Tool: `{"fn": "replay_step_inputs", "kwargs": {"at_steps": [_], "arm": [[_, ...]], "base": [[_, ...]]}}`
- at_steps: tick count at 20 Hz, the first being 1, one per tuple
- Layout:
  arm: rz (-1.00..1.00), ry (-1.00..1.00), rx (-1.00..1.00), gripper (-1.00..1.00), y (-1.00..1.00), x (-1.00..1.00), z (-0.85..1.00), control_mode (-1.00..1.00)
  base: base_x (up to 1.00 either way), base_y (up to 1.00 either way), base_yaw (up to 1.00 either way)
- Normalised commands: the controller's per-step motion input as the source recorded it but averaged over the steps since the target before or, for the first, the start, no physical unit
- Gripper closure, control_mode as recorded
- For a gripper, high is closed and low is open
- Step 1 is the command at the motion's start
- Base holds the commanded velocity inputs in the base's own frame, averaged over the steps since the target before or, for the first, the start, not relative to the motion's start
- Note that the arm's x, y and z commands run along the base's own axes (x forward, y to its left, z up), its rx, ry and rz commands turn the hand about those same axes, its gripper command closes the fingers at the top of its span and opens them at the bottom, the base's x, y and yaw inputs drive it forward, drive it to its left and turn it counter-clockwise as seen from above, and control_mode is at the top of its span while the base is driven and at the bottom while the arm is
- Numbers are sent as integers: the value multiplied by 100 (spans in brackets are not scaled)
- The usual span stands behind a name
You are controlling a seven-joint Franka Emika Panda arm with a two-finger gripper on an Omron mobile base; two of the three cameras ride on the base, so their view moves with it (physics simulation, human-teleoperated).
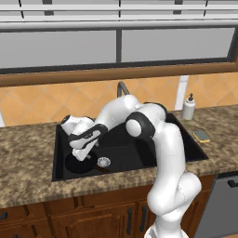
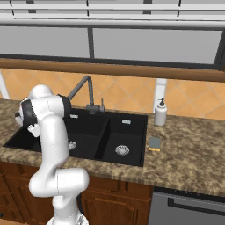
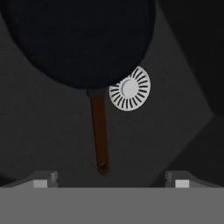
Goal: Pick the pan and sponge and place them into the sink. Then turn on the water.
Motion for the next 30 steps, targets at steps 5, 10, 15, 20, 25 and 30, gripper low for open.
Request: {"fn": "replay_step_inputs", "kwargs": {"at_steps": [5,10,15,20,25,30], "arm": [[0,-9,0,-100,0,-53,100,-100],[0,-13,-1,-100,-6,-61,82,-100],[-4,-13,0,-100,-26,-38,85,-100],[-4,-10,5,-100,-42,-39,83,-100],[-9,-13,14,-100,-55,-50,63,-100],[-10,-6,16,-100,-70,-25,33,-100]], "base": [[0,0,0],[0,0,0],[0,0,0],[0,0,0],[0,0,0],[0,0,0]]}}
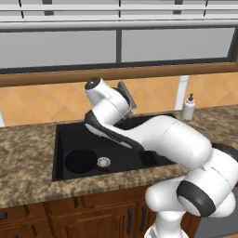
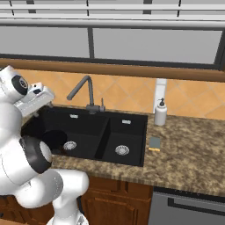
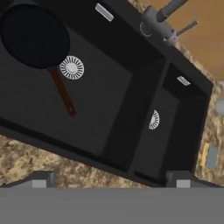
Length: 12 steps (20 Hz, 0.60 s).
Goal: Pick the pan and sponge and place them into the sink. Then turn on the water.
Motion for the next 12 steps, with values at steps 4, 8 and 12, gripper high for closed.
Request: {"fn": "replay_step_inputs", "kwargs": {"at_steps": [4,8,12], "arm": [[-4,0,16,-100,-79,-2,22,-100],[0,0,23,-100,-98,0,8,-100],[0,0,22,-100,-100,0,0,-100]], "base": [[0,0,0],[0,0,0],[0,0,0]]}}
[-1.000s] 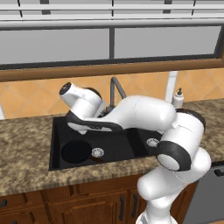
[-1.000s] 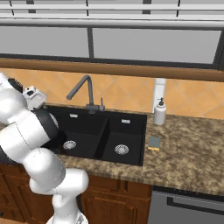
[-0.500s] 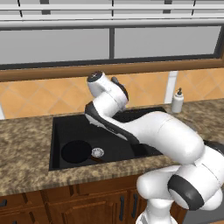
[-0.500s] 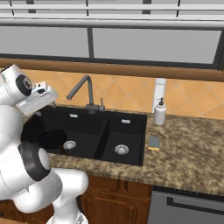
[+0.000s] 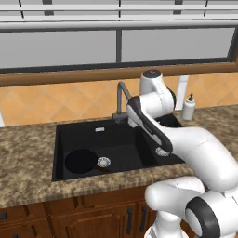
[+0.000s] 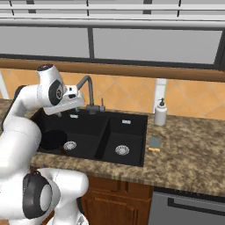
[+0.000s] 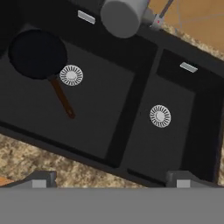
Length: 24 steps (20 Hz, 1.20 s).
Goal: Pick the pan and sponge and place them into the sink. Then turn on the water.
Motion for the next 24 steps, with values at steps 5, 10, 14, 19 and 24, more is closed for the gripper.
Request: {"fn": "replay_step_inputs", "kwargs": {"at_steps": [5,10,14,19,24], "arm": [[0,0,19,-100,-100,2,0,-100],[-1,3,14,-100,-99,13,0,-100],[-4,4,8,-100,-92,21,-6,-100],[-13,0,1,-100,-70,25,-12,-100],[-24,0,0,-100,-33,33,-18,-100]], "base": [[0,0,0],[0,0,0],[0,0,0],[0,0,0],[0,0,0]]}}
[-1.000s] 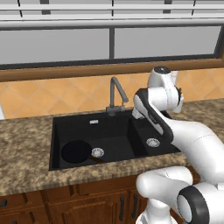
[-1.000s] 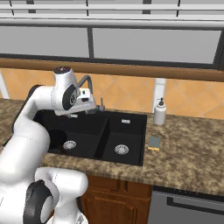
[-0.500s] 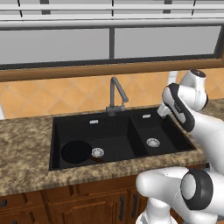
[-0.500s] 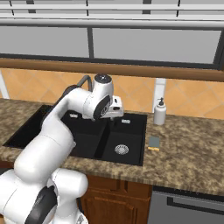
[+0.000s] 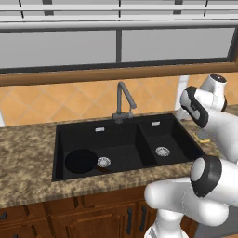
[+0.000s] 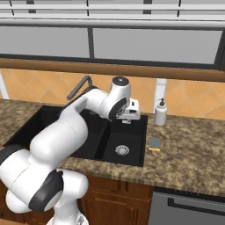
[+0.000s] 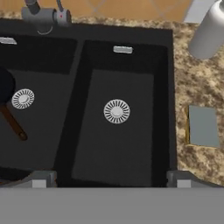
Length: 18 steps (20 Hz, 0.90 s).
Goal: Pick the pan and sponge and place them into the sink. Then turn on the water.
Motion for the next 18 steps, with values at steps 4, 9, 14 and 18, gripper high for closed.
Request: {"fn": "replay_step_inputs", "kwargs": {"at_steps": [4,9,14,18], "arm": [[-26,5,-3,-100,-20,24,-36,-100],[-9,5,0,-100,-41,8,-19,-100],[0,7,0,-100,-61,0,-19,-100],[0,9,0,-100,-55,7,-33,-100]], "base": [[0,0,0],[0,0,0],[0,0,0],[0,0,0]]}}
